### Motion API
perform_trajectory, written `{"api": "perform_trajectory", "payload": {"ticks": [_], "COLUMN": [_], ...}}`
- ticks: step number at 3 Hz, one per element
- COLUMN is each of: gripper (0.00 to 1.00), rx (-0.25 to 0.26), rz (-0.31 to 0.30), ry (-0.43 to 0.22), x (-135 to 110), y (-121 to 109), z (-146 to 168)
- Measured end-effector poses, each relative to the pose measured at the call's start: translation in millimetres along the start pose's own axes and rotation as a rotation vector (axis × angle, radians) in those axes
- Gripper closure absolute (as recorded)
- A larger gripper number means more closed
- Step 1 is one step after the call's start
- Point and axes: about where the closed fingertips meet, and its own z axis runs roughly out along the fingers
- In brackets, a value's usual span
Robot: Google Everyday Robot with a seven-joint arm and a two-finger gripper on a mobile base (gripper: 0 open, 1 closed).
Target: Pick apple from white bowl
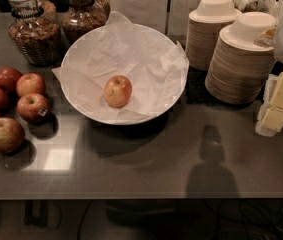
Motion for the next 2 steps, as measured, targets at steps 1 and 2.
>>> {"api": "perform_trajectory", "payload": {"ticks": [1, 2], "gripper": [0.00, 0.00], "rx": [0.000, 0.019], "rz": [0.000, -0.016], "ry": [0.000, -0.003], "x": [0, -11], "y": [0, 1], "z": [0, 5]}}
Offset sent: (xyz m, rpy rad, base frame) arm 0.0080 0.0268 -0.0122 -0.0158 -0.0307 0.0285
